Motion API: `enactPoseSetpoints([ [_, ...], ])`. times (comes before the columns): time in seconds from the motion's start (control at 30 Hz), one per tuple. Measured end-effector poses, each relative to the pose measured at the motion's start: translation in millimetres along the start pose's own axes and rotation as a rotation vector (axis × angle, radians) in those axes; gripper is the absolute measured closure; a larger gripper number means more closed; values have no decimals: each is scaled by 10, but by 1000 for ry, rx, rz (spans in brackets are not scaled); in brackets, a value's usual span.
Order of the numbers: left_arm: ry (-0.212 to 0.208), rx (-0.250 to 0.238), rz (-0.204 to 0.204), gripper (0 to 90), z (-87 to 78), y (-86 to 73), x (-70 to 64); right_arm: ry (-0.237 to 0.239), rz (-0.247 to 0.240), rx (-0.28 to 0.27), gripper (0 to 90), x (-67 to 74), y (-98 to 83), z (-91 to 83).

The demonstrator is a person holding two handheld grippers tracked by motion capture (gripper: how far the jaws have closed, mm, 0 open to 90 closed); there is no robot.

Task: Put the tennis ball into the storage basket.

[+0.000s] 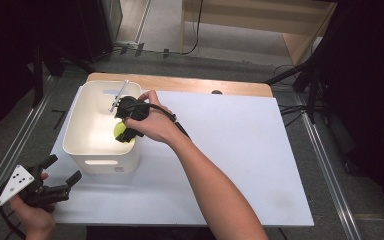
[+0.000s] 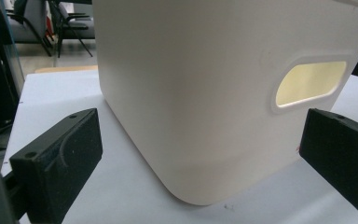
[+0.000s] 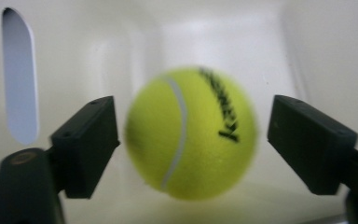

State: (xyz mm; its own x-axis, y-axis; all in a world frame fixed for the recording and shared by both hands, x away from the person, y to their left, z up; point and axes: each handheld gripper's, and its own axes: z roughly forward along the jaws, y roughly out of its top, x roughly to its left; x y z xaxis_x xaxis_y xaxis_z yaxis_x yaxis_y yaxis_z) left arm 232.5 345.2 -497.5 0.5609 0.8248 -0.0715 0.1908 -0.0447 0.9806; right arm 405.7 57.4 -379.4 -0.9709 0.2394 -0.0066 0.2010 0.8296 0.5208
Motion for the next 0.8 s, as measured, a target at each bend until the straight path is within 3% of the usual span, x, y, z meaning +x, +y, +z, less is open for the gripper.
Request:
enactPoseSetpoints([
  [0.17, 1, -1, 0, 0, 1, 0, -2, -11, 2, -41, 83, -13, -9, -107],
  [0.27, 0, -2, -1, 0, 4, 0, -3, -7, 11, -65, 10, -22, -33, -175],
  [0.5, 0, -3, -1, 0, 9, 0, -5, -19, 16, -108, 0, -28, -97, -298],
  [0.8, 3, 2, 5, 0, 11, 0, -6, -36, 33, -117, 0, -20, -198, -403],
])
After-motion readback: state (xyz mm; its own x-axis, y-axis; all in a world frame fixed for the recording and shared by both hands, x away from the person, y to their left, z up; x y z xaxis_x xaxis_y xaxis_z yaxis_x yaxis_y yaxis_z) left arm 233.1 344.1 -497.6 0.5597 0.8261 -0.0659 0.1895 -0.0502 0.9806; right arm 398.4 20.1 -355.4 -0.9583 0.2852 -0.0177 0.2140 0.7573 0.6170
